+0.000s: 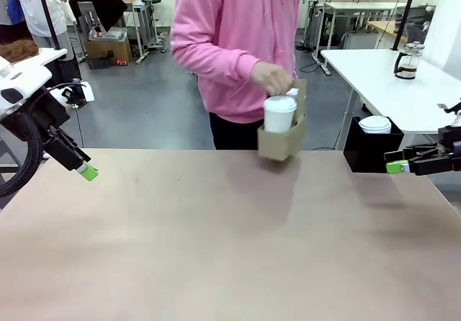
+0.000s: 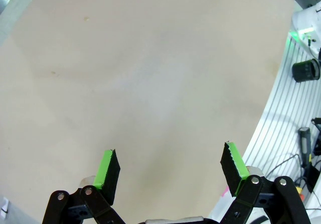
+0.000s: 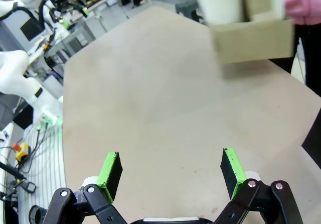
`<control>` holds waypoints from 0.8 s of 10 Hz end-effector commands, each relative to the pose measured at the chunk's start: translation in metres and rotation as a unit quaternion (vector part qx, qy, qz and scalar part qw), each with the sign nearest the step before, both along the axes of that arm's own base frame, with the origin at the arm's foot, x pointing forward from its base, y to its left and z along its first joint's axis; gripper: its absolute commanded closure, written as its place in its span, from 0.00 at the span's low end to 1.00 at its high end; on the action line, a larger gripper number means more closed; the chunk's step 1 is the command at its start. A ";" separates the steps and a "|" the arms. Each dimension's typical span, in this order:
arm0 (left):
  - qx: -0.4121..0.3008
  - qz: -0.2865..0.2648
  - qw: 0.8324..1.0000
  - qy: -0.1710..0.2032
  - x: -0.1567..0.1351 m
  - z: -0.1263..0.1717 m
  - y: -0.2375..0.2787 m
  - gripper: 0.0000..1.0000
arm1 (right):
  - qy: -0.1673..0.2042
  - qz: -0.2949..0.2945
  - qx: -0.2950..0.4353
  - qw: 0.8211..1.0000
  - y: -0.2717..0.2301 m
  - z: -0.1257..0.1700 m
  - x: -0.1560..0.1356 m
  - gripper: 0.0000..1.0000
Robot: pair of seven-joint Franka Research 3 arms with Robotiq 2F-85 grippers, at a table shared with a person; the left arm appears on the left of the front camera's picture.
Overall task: Pour a drink into a cup and package it in a carrier.
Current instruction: Insert the held 600 ml Paper Cup into the Cup Carrier.
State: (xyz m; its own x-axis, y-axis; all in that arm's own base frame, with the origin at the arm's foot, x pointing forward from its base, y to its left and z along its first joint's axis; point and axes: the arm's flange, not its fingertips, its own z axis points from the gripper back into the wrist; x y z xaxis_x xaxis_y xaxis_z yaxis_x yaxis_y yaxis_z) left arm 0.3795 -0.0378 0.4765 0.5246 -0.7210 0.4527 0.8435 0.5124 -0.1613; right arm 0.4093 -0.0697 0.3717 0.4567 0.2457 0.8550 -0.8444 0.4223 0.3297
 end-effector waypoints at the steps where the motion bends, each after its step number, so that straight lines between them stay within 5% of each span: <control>1: -0.003 -0.001 1.000 0.001 0.000 -0.001 0.000 0.00 | -0.003 0.003 0.005 1.000 -0.001 0.002 -0.001 0.00; 8: -0.003 -0.001 1.000 0.001 0.000 -0.001 0.000 0.00 | -0.003 0.003 0.005 1.000 -0.001 0.002 -0.001 0.00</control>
State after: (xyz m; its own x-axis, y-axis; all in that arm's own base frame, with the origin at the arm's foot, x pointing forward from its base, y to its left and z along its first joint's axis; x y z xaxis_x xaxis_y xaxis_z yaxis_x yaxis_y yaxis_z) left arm 0.3795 -0.0378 0.4765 0.5246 -0.7210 0.4527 0.8435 0.5124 -0.1613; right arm 0.4093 -0.0697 0.3717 0.4567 0.2457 0.8550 -0.8444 0.4223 0.3297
